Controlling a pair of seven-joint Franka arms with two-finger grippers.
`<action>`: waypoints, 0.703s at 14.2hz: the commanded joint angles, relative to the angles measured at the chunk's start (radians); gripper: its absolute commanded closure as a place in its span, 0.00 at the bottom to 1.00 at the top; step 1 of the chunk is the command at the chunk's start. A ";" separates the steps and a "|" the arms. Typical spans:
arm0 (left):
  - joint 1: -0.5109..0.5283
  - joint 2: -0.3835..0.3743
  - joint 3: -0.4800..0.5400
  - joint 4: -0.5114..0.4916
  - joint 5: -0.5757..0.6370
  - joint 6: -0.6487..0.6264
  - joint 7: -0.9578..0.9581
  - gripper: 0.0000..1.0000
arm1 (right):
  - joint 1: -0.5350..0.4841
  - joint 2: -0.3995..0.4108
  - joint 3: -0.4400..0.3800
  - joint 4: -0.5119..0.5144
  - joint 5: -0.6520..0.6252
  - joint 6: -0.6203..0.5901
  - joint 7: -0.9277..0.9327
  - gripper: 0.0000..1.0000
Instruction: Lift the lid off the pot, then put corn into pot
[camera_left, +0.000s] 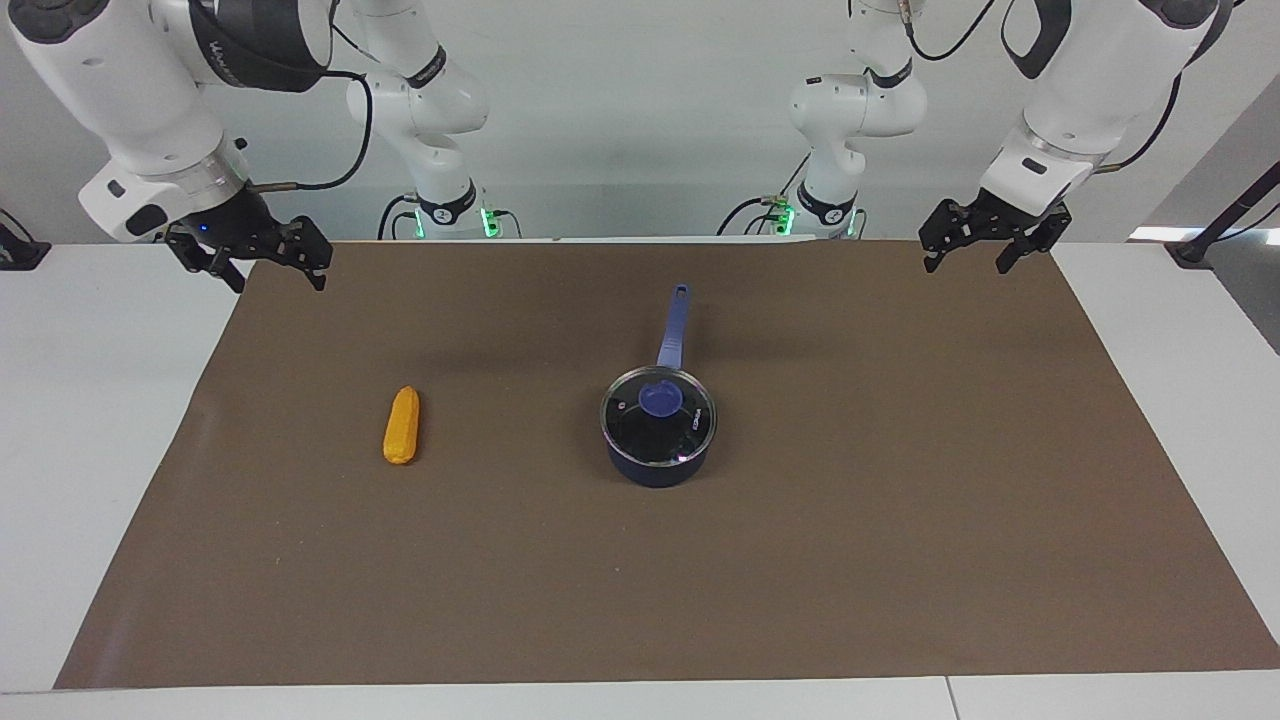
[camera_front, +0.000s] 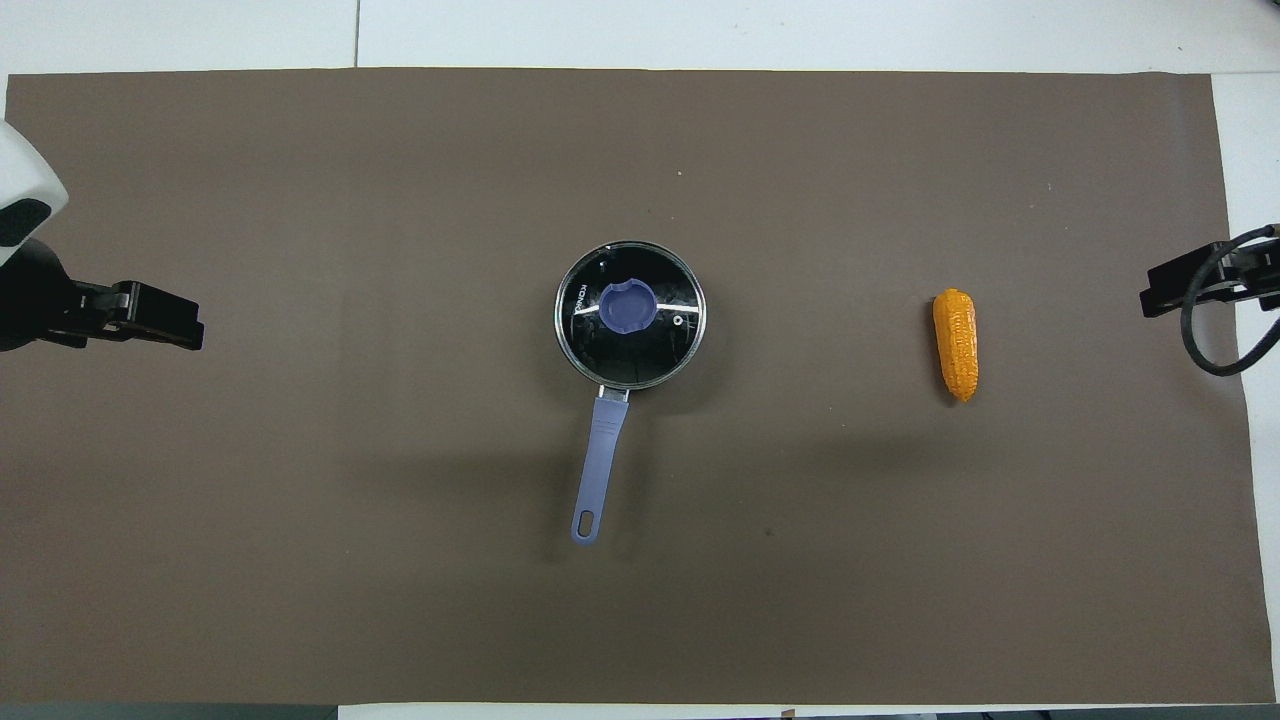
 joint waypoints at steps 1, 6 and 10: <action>-0.017 -0.002 0.006 -0.001 0.011 -0.012 -0.020 0.00 | -0.009 -0.013 0.007 -0.013 0.004 0.000 -0.012 0.00; -0.018 -0.007 0.006 -0.010 0.011 -0.011 -0.020 0.00 | -0.009 -0.013 0.007 -0.013 0.002 0.000 -0.012 0.00; -0.036 -0.008 0.000 -0.020 -0.001 0.009 -0.058 0.00 | -0.009 -0.013 0.007 -0.013 0.002 0.000 -0.012 0.00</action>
